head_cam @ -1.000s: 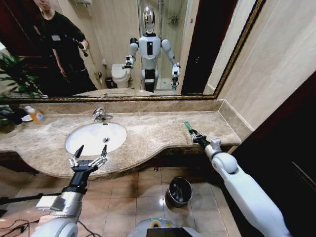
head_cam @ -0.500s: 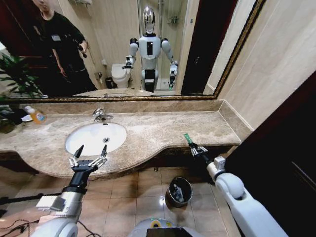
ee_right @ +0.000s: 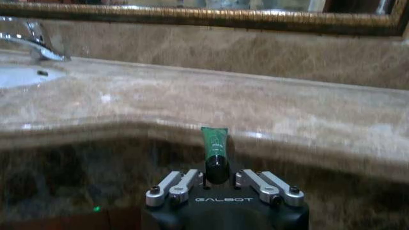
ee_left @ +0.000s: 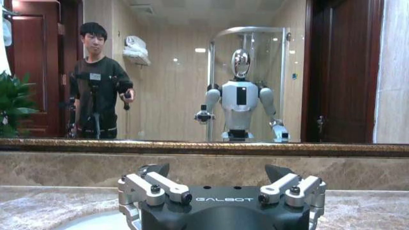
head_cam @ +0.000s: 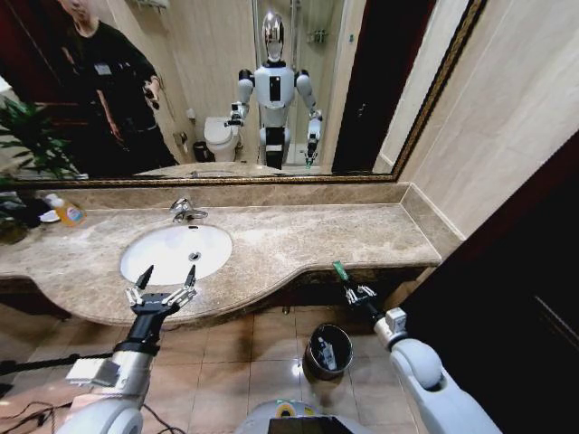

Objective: Pick up the trash from the sink and place it in the trash bin.

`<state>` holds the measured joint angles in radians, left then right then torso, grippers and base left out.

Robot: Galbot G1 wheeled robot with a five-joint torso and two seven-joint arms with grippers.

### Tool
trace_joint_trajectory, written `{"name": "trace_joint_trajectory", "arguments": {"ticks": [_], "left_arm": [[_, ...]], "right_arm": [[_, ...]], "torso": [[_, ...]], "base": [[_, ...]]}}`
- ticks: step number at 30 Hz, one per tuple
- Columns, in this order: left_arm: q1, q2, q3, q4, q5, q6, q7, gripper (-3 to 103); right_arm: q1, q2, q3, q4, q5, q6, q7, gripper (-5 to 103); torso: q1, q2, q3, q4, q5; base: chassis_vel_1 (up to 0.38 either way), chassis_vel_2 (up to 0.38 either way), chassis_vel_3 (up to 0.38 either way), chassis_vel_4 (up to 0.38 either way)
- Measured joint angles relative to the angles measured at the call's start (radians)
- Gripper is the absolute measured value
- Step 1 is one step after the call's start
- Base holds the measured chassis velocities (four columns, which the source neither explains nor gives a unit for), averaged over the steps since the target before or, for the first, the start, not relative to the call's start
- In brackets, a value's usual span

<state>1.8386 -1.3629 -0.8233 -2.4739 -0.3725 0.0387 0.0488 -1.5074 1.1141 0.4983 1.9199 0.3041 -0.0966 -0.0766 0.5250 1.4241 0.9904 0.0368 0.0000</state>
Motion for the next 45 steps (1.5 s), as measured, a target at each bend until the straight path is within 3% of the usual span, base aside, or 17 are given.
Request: {"name": "trace_joint_trajectory", "arguments": {"ticks": [11,20,37,45], "left_arm": [[0.0,0.0,0.0,0.0,0.0,0.0,0.0,100],[0.0,0.0,0.0,0.0,0.0,0.0,0.0,100],[0.0,0.0,0.0,0.0,0.0,0.0,0.0,100],[0.0,0.0,0.0,0.0,0.0,0.0,0.0,100]], "right_arm": [[-0.045,0.053,0.004,-0.189,-0.067,0.116,-0.063,20],[-0.024,0.103,-0.019,-0.317,-0.092,0.12,-0.051,20],[0.076,0.21,-0.033,-0.593,-0.23,0.136,-0.073,20],[0.118,0.27,-0.031,-0.721,-0.281,0.187,-0.071,20]], "torso": [[0.0,0.0,0.0,0.0,0.0001],[0.0,0.0,0.0,-0.0001,-0.0003],[0.0,0.0,0.0,0.0,0.0],[0.0,0.0,0.0,0.0,0.0001]], "base": [[0.0,0.0,0.0,0.0],[0.0,0.0,0.0,0.0],[0.0,0.0,0.0,0.0],[0.0,0.0,0.0,0.0]]}}
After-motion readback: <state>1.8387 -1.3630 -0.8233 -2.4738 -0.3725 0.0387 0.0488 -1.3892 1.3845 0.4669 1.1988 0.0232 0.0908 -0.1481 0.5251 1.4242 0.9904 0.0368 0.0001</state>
